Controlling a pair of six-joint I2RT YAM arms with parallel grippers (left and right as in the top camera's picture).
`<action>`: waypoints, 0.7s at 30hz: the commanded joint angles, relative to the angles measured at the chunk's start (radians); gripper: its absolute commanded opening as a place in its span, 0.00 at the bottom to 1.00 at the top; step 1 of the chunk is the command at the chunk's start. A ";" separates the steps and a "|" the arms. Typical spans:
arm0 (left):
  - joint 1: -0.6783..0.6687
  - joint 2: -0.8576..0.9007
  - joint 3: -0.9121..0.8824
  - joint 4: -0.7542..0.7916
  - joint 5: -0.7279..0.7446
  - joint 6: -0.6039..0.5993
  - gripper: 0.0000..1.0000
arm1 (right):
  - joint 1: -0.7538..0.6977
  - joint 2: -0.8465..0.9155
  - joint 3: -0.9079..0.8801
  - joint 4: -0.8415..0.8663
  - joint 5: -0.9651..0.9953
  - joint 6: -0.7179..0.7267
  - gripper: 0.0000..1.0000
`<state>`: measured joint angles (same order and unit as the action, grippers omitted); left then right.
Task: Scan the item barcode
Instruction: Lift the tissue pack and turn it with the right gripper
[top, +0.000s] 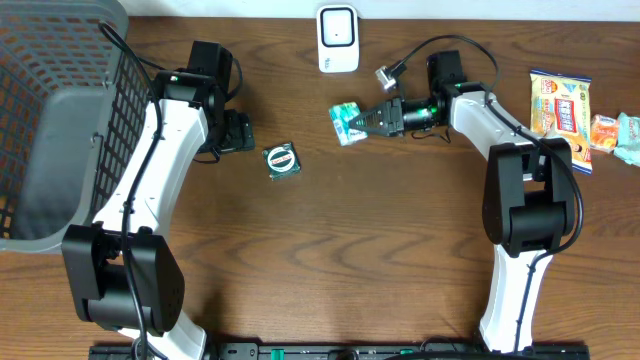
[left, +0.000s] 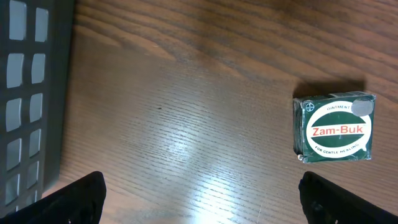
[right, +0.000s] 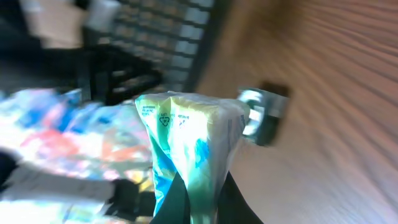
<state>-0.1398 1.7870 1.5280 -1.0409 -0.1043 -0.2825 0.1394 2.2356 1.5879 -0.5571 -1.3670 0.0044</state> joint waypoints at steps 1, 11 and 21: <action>0.001 -0.002 -0.002 -0.005 -0.013 0.009 0.98 | -0.007 0.014 0.000 0.021 -0.194 -0.042 0.01; 0.001 -0.002 -0.002 -0.005 -0.013 0.009 0.98 | -0.014 0.014 0.000 0.061 -0.194 0.024 0.01; 0.001 -0.002 -0.002 -0.005 -0.013 0.009 0.98 | -0.043 0.014 0.000 0.313 -0.195 0.295 0.01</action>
<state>-0.1398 1.7866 1.5280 -1.0405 -0.1047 -0.2825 0.1192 2.2356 1.5860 -0.2882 -1.5303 0.1612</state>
